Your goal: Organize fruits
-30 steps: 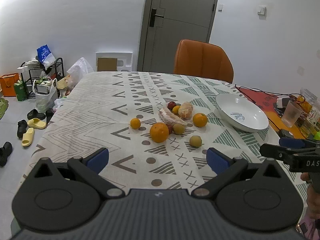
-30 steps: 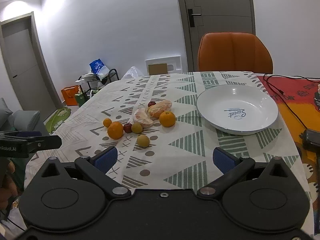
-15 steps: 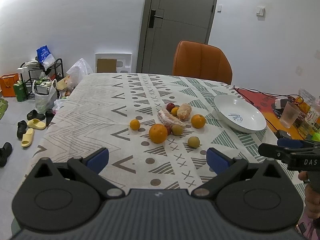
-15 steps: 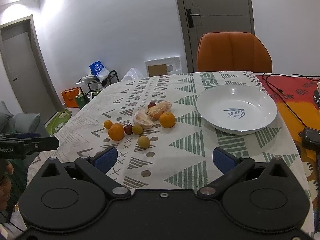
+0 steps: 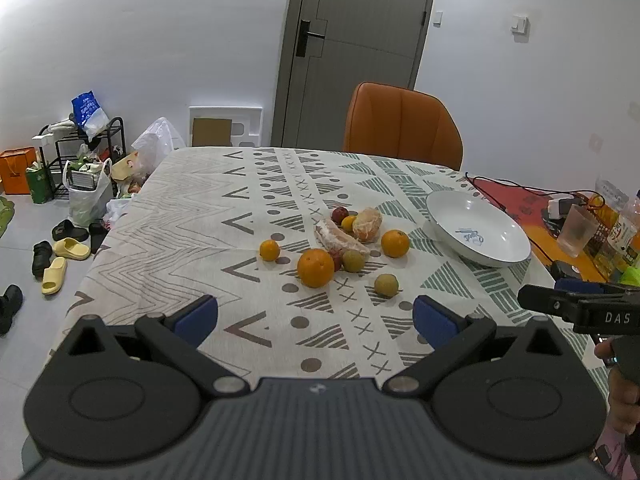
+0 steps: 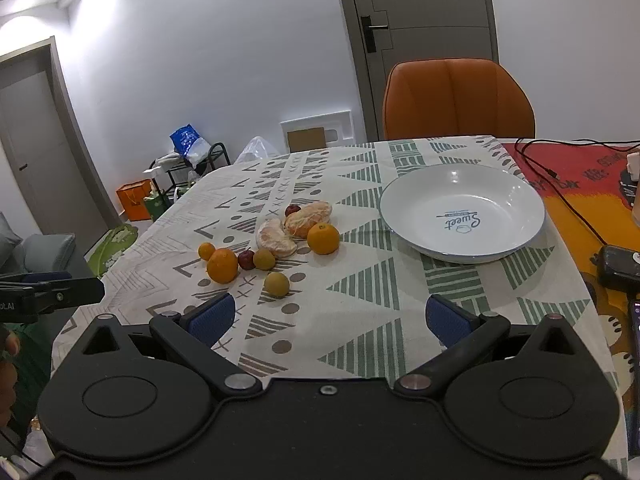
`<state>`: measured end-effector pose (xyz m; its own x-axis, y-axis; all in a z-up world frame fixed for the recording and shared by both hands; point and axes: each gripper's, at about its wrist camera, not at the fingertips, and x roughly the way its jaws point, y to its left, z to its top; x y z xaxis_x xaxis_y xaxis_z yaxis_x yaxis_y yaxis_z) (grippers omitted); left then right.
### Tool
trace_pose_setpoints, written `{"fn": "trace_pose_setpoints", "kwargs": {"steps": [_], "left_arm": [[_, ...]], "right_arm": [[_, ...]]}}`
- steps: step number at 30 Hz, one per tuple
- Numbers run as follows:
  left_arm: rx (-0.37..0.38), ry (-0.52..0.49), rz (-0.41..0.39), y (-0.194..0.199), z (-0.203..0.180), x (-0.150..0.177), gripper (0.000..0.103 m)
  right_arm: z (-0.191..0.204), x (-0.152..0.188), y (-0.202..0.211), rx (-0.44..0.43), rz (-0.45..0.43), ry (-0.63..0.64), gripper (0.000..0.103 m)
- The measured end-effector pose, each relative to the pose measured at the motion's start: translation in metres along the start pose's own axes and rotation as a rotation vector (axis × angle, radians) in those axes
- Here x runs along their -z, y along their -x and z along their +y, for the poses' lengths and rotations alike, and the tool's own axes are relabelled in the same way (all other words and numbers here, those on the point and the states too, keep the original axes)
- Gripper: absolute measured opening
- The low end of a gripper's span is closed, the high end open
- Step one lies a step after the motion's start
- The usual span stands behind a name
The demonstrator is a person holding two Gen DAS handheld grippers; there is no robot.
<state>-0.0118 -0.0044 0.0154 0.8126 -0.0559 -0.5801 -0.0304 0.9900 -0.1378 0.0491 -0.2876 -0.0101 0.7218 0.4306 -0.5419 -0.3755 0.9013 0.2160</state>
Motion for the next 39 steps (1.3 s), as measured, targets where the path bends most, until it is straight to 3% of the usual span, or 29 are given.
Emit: {"fn": "trace_pose_setpoints", "kwargs": {"steps": [10,22,26,39], "left_arm": [[0.02,0.006,-0.021,-0.011,0.002,0.0,0.1],[0.036,0.038,-0.003,-0.04,0.014,-0.003,0.076],[0.047,0.055,0.014,-0.052,0.018,-0.004,0.068],[0.063,0.055,0.054,-0.096,0.017,-0.006,0.067]], "right_arm": [[0.0,0.002,-0.013,-0.012,0.016,0.0,0.103],[0.005,0.003,-0.044,-0.066,0.048,0.02,0.103],[0.006,0.002,-0.055,-0.085,0.055,0.013,0.095],[0.012,0.002,-0.093,-0.144,0.089,0.024,0.071]]}}
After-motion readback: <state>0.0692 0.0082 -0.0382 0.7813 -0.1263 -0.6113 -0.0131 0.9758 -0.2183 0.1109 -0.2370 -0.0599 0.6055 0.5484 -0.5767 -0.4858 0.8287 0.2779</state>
